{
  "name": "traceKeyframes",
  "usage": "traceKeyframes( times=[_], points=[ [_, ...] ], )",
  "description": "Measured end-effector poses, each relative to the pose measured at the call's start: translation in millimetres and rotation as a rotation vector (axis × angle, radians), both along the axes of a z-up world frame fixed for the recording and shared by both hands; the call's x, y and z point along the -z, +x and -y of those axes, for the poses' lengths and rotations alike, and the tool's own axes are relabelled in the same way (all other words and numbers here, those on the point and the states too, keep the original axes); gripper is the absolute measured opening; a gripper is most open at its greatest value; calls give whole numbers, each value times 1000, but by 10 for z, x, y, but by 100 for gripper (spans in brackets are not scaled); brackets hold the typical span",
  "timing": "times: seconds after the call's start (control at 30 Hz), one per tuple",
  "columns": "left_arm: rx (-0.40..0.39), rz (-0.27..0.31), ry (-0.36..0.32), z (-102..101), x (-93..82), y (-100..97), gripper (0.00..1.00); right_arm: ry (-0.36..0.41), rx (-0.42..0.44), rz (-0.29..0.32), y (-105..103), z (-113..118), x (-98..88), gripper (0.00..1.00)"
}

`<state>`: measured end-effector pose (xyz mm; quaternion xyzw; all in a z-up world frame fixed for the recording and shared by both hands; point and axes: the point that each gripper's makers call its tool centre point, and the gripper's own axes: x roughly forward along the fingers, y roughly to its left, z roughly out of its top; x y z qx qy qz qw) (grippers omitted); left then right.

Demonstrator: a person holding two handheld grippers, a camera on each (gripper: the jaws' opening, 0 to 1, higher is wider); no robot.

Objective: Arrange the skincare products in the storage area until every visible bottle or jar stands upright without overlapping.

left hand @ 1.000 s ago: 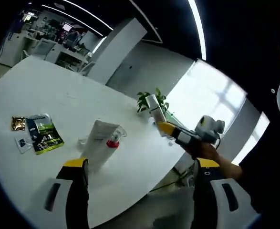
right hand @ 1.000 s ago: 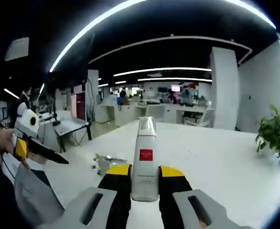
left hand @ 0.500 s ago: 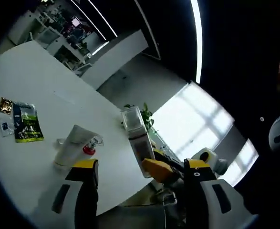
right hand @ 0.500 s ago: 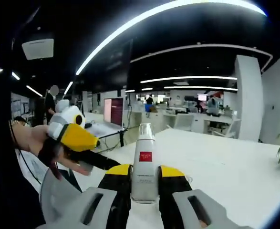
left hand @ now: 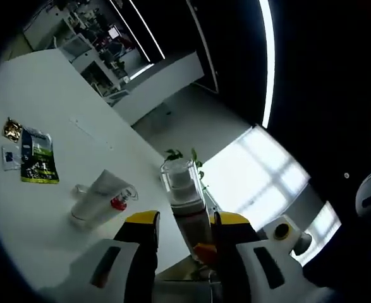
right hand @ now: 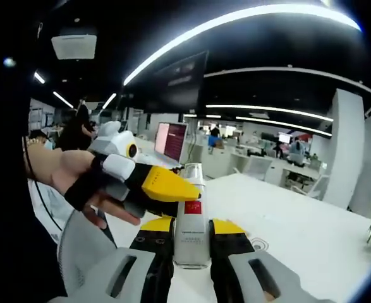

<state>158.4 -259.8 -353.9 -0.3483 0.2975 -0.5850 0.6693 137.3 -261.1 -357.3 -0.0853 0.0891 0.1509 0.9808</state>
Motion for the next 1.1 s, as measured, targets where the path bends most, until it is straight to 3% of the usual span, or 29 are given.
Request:
traceKeyframes(
  times=[0.17,0.33,0.5,0.67,0.87,0.93,1.1],
  points=[
    [2,24,-11,-10,-30,-33,18,-36,-9,-6,-9,-44,19,11],
    [11,97,14,-16,-18,-100,18,-51,-1,-19,-42,-50,61,11],
    [38,124,36,-36,-13,-134,16,-73,0,-34,-86,-66,112,12],
    [88,268,87,-43,-21,-198,16,-82,-6,-61,-118,-91,176,13],
    [188,516,188,-42,-27,-298,16,-92,-38,-108,-167,-166,291,15],
    [205,567,201,-55,-24,-292,16,-90,-39,-112,-175,-175,303,15],
    [195,578,158,-20,-115,-304,16,-54,-2,-80,-166,-139,241,15]
  ],
)
